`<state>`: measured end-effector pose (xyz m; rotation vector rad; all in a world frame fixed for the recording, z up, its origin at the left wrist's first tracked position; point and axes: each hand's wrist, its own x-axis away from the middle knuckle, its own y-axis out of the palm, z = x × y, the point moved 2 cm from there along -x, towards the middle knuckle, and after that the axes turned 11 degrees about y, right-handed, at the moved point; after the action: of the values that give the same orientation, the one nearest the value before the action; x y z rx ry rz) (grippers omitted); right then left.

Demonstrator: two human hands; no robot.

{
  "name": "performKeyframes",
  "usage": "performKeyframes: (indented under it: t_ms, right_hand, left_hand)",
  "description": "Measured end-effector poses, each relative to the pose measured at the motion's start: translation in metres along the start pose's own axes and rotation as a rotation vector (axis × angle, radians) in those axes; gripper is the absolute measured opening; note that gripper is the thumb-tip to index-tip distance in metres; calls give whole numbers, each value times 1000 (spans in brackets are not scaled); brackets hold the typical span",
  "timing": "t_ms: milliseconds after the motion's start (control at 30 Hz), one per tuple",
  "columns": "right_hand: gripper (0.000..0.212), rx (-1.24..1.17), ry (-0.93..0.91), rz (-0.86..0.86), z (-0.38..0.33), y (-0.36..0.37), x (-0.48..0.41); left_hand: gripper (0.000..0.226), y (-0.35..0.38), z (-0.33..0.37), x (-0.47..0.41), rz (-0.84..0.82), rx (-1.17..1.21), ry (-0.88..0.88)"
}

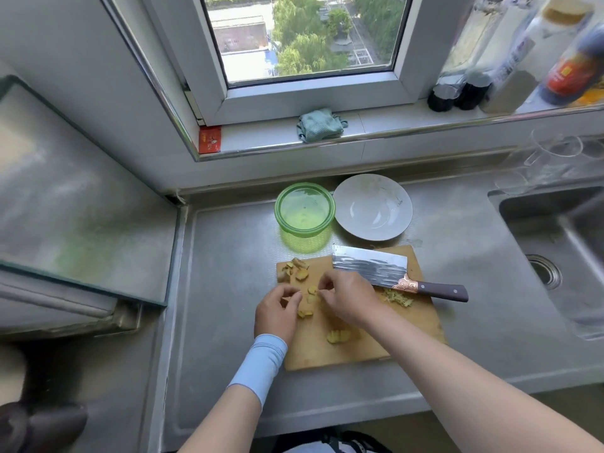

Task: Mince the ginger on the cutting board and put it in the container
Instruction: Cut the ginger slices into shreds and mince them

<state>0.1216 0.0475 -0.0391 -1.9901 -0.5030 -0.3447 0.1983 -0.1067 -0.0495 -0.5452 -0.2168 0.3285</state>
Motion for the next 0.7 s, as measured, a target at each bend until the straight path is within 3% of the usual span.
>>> performKeyframes:
  t_ms: [133,233,433,533,700]
  right_hand:
    - [9,-223,90,-80,4,-7,-3]
    - [7,-349,143,-58,15,-18,4]
    - [12,-265,236,-22,57,-8,42]
    - [10,-413,373,-71,71,10,62]
    - [11,-412,434,-66,70,20,67]
  left_hand:
    - [14,-2,8,-7,88,80,-54]
    - [18,0,12,-8,65,149,-61]
    - [14,26,18,17,-60,169,-54]
    - [17,46,10,41,-187,64,6]
    - [15,50,1,54,-76,25,87]
